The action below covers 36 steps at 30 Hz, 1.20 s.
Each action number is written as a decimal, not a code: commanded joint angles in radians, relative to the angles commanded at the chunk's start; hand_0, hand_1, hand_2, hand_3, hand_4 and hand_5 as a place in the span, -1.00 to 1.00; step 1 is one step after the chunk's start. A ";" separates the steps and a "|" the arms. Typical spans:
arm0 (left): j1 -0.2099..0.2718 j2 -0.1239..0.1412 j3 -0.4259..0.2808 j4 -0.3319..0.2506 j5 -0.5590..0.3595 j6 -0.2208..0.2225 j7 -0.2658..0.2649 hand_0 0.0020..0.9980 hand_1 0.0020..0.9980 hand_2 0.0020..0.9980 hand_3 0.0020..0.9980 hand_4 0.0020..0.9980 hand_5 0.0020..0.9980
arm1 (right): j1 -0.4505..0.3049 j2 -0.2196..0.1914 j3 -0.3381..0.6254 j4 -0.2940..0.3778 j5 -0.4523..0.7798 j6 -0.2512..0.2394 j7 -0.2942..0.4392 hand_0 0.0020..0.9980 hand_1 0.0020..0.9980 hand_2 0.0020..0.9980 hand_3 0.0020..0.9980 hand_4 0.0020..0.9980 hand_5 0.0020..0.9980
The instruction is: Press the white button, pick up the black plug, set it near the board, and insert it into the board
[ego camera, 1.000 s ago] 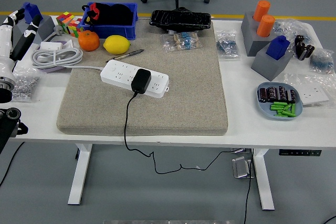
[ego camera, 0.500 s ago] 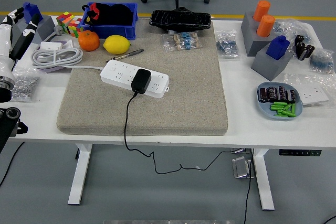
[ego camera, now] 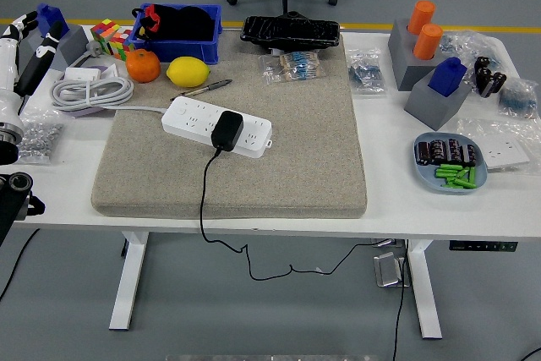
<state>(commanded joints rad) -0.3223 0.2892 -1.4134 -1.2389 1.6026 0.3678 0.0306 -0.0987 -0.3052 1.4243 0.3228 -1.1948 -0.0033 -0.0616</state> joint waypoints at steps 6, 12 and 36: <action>0.002 -0.003 0.001 -0.003 0.001 0.000 0.000 1.00 0.92 0.83 0.85 0.79 1.00 | 0.002 -0.002 -0.003 0.001 0.002 -0.001 0.000 0.71 0.46 0.43 0.37 0.71 -0.05; 0.008 -0.006 -0.001 -0.005 0.000 -0.001 0.000 1.00 0.92 0.83 0.84 0.78 1.00 | -0.001 -0.005 -0.008 0.001 0.005 -0.001 0.001 0.71 0.45 0.43 0.37 0.71 -0.05; 0.009 -0.012 -0.008 -0.011 0.000 -0.002 0.002 1.00 0.92 0.82 0.83 0.78 1.00 | 0.001 -0.009 -0.012 0.003 0.004 -0.002 0.000 0.71 0.45 0.43 0.37 0.70 -0.04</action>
<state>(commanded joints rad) -0.3135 0.2770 -1.4210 -1.2504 1.6026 0.3659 0.0322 -0.0979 -0.3139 1.4128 0.3263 -1.1903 -0.0049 -0.0617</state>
